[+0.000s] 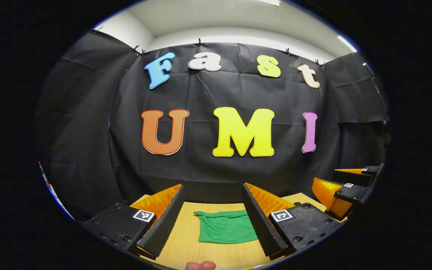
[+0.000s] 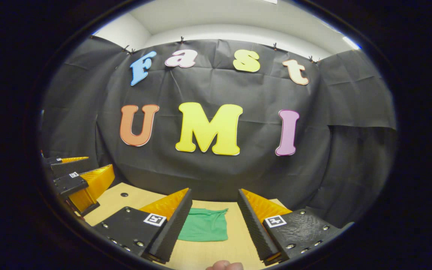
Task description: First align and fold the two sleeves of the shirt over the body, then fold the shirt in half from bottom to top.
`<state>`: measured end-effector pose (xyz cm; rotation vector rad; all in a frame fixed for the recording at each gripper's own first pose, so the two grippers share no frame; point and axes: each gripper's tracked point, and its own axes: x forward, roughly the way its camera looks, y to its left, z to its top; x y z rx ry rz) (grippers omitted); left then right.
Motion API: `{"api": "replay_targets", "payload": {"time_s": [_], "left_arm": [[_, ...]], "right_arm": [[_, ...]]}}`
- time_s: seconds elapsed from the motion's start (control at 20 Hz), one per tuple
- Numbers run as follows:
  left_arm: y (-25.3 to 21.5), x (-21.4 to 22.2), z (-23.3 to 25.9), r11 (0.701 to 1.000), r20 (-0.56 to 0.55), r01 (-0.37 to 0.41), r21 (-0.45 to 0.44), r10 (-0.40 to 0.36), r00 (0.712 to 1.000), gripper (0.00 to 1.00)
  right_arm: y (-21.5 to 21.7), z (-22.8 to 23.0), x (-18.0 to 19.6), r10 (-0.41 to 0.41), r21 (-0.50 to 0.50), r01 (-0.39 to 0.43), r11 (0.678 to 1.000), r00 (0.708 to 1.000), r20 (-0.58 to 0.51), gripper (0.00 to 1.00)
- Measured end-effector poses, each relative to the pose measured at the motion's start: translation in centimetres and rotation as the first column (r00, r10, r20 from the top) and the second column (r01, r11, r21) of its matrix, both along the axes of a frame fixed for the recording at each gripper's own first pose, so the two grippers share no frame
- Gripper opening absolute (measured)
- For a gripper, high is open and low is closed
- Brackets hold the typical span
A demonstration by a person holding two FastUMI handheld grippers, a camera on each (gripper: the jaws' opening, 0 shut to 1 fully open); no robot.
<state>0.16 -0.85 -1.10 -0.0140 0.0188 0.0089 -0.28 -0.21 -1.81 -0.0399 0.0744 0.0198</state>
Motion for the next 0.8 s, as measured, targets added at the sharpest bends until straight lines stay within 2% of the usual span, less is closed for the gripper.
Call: {"api": "replay_targets", "payload": {"time_s": [0.05,0.1,0.55,0.6,0.8], "left_arm": [[-0.1,-0.07,0.03,1.0,0.0,-0.001,0.0,0.001,1.0,1.0],[-0.14,-0.05,-0.12,1.0,-0.002,-0.001,0.0,0.001,1.0,0.96],[0.0,-0.2,-0.06,1.0,-0.009,-0.024,0.007,0.024,1.0,0.96],[0.0,-0.35,0.0,1.0,-0.007,-0.026,0.008,0.026,1.0,1.0],[0.09,-0.17,0.25,0.999,-0.005,-0.032,0.015,0.032,0.999,0.97]], "right_arm": [[-0.14,0.06,0.0,-0.004,0.001,0.004,1.0,1.0,0.001,0.8],[-0.24,-0.03,0.12,-0.005,0.005,0.005,1.0,1.0,0.0,0.8],[-0.56,0.01,0.03,-0.006,0.015,0.006,1.0,1.0,0.001,0.8],[-0.57,-0.02,0.07,-0.005,0.015,0.005,1.0,1.0,0.003,0.8],[-0.47,-0.1,0.16,0.004,0.013,-0.004,1.0,1.0,0.0,0.8]]}}
